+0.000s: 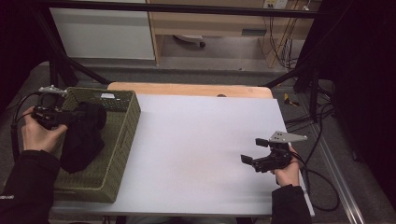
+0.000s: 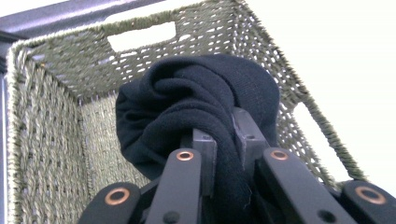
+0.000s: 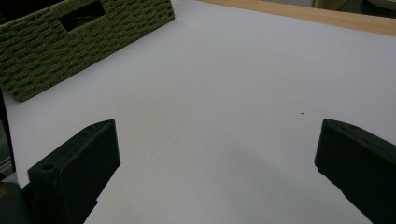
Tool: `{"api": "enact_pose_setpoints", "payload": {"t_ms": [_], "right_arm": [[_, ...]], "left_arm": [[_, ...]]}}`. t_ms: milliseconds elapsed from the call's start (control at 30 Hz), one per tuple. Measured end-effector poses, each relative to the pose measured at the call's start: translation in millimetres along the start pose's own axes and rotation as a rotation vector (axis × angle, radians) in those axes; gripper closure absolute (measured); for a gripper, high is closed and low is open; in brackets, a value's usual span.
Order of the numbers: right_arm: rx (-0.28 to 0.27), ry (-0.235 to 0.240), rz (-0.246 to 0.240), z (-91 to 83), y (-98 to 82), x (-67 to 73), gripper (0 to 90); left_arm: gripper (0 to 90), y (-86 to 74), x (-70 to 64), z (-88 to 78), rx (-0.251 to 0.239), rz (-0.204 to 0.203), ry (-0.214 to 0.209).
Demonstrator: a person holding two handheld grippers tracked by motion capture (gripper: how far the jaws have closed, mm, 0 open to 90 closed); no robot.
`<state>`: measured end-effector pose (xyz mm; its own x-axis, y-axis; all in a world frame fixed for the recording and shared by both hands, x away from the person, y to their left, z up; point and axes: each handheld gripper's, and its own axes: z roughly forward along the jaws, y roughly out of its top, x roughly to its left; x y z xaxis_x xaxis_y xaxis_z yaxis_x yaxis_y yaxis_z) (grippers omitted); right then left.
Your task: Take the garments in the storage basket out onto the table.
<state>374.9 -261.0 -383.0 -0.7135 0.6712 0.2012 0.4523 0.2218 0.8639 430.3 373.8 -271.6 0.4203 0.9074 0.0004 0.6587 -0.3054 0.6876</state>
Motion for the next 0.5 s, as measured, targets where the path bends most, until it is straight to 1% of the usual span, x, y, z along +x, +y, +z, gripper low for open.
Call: {"api": "enact_pose_setpoints", "payload": {"t_ms": [33,233,400,500], "right_arm": [[-0.001,0.000,0.000,0.2,0.0,0.0,0.6],[0.001,-0.001,-0.001,0.4,-0.1,0.0,0.6],[0.000,0.000,-0.001,0.2,0.0,0.0,0.6],[0.002,-0.002,-0.001,0.3,-0.1,0.0,0.6]], "left_arm": [[81.8,1.3,-1.8,-1.8,0.001,0.011,-0.007],[81.8,5.8,-8.6,-6.7,-0.003,0.034,-0.018],[81.8,8.9,-11.6,-12.2,-0.019,0.038,-0.033],[81.8,12.7,-16.0,-16.9,-0.021,0.052,-0.040]]}}
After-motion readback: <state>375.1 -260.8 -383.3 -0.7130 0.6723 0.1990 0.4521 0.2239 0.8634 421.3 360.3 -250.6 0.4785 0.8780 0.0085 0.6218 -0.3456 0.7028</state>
